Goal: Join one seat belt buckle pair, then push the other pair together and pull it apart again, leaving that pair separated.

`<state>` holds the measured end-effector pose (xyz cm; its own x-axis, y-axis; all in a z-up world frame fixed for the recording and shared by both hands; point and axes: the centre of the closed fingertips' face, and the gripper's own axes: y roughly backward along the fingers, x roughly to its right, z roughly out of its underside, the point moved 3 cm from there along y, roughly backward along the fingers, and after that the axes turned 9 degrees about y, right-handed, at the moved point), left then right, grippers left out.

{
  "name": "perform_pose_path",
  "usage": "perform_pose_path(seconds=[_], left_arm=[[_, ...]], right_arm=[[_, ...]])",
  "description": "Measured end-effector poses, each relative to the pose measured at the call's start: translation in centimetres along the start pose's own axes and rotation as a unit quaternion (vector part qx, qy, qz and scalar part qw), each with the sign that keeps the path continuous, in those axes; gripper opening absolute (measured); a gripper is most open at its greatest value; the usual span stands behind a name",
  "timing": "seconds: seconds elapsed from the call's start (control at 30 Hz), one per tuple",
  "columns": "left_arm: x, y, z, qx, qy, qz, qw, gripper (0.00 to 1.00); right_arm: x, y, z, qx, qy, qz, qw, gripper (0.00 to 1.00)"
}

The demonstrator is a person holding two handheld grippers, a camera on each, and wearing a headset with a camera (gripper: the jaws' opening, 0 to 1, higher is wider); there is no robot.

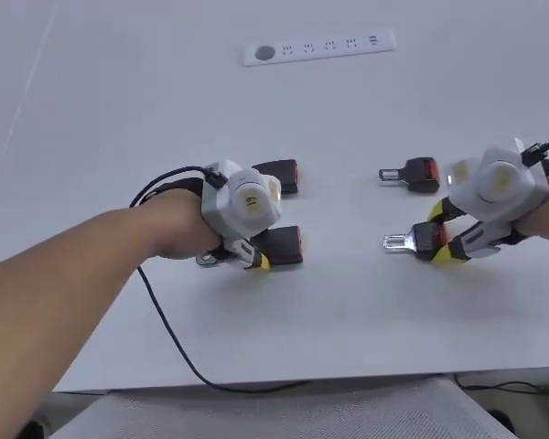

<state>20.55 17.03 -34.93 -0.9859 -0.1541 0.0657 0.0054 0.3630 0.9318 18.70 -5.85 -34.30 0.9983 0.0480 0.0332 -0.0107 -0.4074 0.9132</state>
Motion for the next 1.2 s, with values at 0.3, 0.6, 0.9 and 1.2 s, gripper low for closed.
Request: perform_pose_path(seconds=[0.3,0.6,0.9,1.2], left_arm=[[0.0,0.0,0.0,-0.001,0.000,0.000,1.0000,0.33],[0.0,0.0,0.0,-0.004,0.000,-0.001,1.0000,0.33],[-0.1,0.0,0.0,0.001,0.005,-0.003,1.0000,0.33],[0.0,0.0,-0.1,0.000,0.005,-0.003,1.0000,0.33]], right_arm=[[0.1,-0.8,-1.7,0.008,0.007,0.005,0.9999,0.35],[0.4,-1.7,-4.0,0.021,0.015,0.011,0.9996,0.35],[0.7,-2.4,-5.5,0.030,0.016,0.017,0.9993,0.35],[0.9,-2.5,-5.3,0.027,0.019,0.019,0.9993,0.35]])
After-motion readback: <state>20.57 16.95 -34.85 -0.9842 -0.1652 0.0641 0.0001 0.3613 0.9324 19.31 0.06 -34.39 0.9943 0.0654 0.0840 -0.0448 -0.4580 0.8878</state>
